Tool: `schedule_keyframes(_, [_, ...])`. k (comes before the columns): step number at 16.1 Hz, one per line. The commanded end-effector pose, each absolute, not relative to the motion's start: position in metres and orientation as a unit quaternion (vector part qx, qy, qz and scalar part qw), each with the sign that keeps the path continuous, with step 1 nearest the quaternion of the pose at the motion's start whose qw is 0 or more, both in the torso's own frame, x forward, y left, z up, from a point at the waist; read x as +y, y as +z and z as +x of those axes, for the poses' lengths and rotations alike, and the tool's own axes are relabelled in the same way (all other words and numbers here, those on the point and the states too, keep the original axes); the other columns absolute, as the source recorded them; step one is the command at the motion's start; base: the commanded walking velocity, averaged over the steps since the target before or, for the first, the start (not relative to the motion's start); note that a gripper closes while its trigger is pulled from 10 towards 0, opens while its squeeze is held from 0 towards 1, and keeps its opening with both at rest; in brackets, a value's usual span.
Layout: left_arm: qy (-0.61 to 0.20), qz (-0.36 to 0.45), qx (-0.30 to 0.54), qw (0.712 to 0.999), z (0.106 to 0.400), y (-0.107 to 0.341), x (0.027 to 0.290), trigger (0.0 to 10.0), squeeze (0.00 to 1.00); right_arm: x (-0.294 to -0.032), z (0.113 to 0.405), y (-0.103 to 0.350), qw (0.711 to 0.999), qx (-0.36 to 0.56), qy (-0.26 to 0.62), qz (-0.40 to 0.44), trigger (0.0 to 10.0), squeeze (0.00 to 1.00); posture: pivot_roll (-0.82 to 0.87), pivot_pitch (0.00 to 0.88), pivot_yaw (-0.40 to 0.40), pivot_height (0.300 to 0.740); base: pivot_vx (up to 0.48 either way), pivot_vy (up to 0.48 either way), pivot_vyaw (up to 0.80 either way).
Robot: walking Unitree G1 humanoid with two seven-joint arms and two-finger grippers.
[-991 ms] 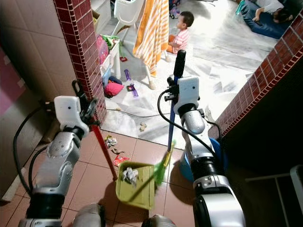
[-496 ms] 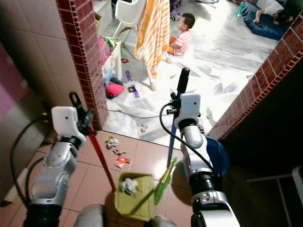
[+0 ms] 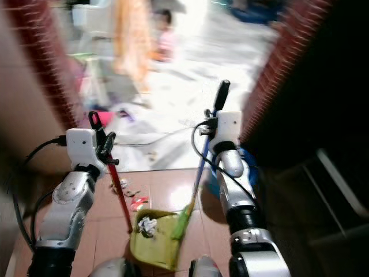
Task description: Sweep floor
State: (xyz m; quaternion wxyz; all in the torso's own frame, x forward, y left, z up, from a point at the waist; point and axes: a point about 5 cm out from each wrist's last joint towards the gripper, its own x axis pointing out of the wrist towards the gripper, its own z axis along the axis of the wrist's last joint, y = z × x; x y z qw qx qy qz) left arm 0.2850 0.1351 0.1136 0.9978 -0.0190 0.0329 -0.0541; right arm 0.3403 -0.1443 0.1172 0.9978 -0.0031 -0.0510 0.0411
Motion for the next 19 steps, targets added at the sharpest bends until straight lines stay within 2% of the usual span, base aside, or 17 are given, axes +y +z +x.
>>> schedule_keyframes(1, [-0.064,-0.034,0.001,0.997,0.287,0.129,0.133,10.0,0.00,-0.137,0.345,0.128,0.996,-0.073,0.047,-0.006,10.0,0.00,0.03,0.000,-0.083,0.740,0.000,0.480,-0.48])
schedule_keyframes(7, [-0.086,-0.010,-0.003,0.996,0.290,0.132,0.128,10.0,0.00,-0.136,0.343,0.120,0.997,-0.065,0.033,0.003,10.0,0.00,0.04,0.000,-0.050,0.740,0.000,0.480,-0.29])
schedule_keyframes(12, [-0.099,0.020,-0.009,0.995,0.286,0.123,0.125,10.0,0.00,-0.149,0.326,0.099,0.998,-0.055,-0.006,0.007,10.0,0.00,0.03,0.000,0.018,0.740,0.000,0.000,0.00])
schedule_keyframes(14, [-0.121,0.069,-0.027,0.990,0.288,0.127,0.123,10.0,0.00,-0.159,0.316,0.088,0.999,-0.044,-0.030,0.008,10.0,0.00,0.02,0.000,0.047,0.740,0.000,0.000,0.00])
schedule_keyframes(17, [-0.168,0.085,-0.032,0.982,0.296,0.130,0.114,10.0,0.00,-0.170,0.299,0.071,0.997,-0.034,-0.068,0.008,10.0,0.00,-0.02,0.000,0.138,0.740,0.000,0.000,0.00])
schedule_keyframes(19, [-0.190,0.090,-0.035,0.977,0.298,0.131,0.108,10.0,0.00,-0.170,0.293,0.069,0.996,-0.035,-0.082,0.007,10.0,0.00,-0.05,0.000,0.171,0.740,0.000,0.000,0.00])
